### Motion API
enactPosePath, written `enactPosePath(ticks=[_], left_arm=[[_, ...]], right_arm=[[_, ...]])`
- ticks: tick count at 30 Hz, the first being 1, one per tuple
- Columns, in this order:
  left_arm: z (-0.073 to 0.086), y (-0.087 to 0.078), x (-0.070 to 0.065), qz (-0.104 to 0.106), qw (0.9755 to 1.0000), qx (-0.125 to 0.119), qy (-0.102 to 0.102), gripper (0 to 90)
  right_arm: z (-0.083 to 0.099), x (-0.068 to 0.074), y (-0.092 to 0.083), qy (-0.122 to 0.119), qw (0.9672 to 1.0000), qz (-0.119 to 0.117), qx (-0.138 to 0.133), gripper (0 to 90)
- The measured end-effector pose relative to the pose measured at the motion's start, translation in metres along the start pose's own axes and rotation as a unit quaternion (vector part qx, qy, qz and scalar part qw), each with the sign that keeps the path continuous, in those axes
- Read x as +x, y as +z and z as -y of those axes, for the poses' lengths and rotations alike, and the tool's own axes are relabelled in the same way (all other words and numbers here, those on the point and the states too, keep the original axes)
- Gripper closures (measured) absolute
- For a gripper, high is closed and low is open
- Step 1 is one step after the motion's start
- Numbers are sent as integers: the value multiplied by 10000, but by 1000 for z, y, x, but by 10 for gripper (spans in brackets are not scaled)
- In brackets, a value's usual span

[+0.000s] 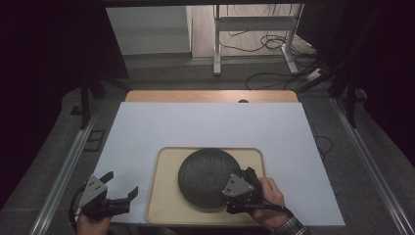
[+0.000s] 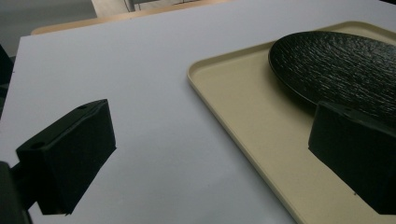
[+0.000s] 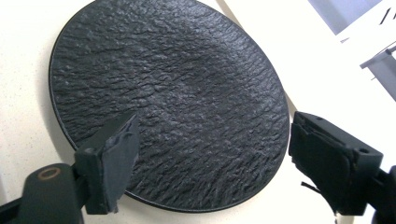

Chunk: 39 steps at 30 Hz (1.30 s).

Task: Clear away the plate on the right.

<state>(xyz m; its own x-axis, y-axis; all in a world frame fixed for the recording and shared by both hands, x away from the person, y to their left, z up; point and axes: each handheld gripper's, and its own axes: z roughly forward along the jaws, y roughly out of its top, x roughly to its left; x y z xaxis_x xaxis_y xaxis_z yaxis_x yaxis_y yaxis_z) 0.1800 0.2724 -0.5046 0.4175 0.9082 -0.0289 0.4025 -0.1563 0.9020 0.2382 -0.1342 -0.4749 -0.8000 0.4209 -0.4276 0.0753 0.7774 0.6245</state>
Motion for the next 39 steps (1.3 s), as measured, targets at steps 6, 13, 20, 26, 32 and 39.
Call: enactPosePath(ticks=[6, 13, 20, 26, 32, 39], left_arm=[[0, 0, 0, -8, 10000, 8, 7, 4], [0, 0, 0, -19, 10000, 9, 10, 4], [0, 0, 0, -30, 10000, 9, 8, 4], [1, 0, 0, -43, 10000, 7, 17, 4], [1, 0, 0, -44, 10000, 3, 13, 4], [1, 0, 1, -49, 10000, 20, 7, 4]], right_arm=[[3, -5, -2, 232, 9997, -23, -13, 133], [10, -11, -2, 473, 9989, -26, -46, 104], [19, -14, -2, 725, 9973, -8, -97, 80], [27, -14, -2, 903, 9959, -6, -107, 62], [32, -19, -6, 1110, 9937, 22, -152, 43], [38, -26, -10, 1338, 9908, 52, -206, 0]])
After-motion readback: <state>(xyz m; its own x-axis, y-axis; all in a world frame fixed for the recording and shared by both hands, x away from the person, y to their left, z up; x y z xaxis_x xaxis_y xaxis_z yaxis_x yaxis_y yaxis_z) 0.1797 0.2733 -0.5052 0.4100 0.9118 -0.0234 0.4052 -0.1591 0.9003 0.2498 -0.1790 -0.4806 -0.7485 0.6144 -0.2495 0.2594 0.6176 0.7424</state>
